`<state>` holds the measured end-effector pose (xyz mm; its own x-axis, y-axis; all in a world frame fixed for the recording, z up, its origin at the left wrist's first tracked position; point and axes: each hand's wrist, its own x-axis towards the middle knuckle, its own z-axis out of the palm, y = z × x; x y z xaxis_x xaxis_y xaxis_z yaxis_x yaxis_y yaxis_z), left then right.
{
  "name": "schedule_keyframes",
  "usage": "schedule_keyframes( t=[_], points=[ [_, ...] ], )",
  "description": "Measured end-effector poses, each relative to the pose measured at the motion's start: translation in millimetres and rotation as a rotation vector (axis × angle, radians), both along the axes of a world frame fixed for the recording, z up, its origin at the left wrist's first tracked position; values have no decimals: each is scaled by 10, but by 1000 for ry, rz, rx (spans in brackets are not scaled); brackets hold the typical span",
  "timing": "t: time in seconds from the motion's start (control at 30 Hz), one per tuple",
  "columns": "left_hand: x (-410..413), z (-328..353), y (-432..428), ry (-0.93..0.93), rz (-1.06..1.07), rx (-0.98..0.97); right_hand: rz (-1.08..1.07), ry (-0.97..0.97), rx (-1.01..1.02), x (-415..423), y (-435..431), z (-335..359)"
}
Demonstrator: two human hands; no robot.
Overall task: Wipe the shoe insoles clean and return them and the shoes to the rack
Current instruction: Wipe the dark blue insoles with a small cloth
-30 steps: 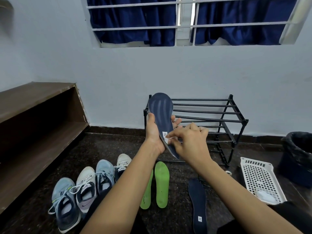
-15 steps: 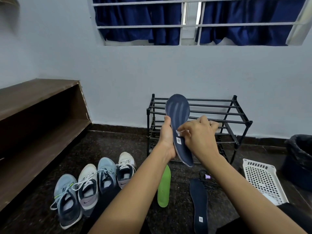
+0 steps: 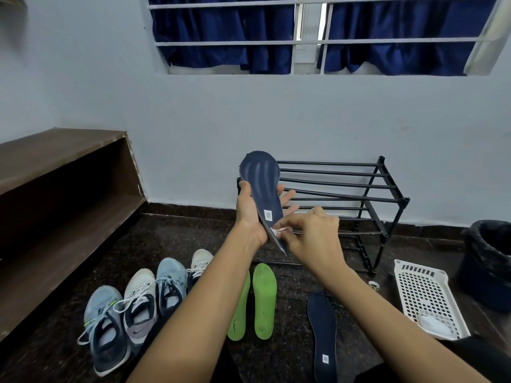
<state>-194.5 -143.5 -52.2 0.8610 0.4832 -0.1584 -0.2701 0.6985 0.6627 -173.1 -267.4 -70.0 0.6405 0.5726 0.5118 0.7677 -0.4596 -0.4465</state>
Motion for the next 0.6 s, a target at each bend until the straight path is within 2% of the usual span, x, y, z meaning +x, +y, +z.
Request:
schedule_keyframes(
  t=[0.23,0.47,0.6],
  points=[
    [17,-32,-72,59,-7,102,-82,-96,1,21,18,5],
    [6,-22,-101,86,33,111,-148,-206,41,24,60,-38],
    [-28,-12,-153,106,-32,89,-197,-300,46,71,67,-19]
  ],
)
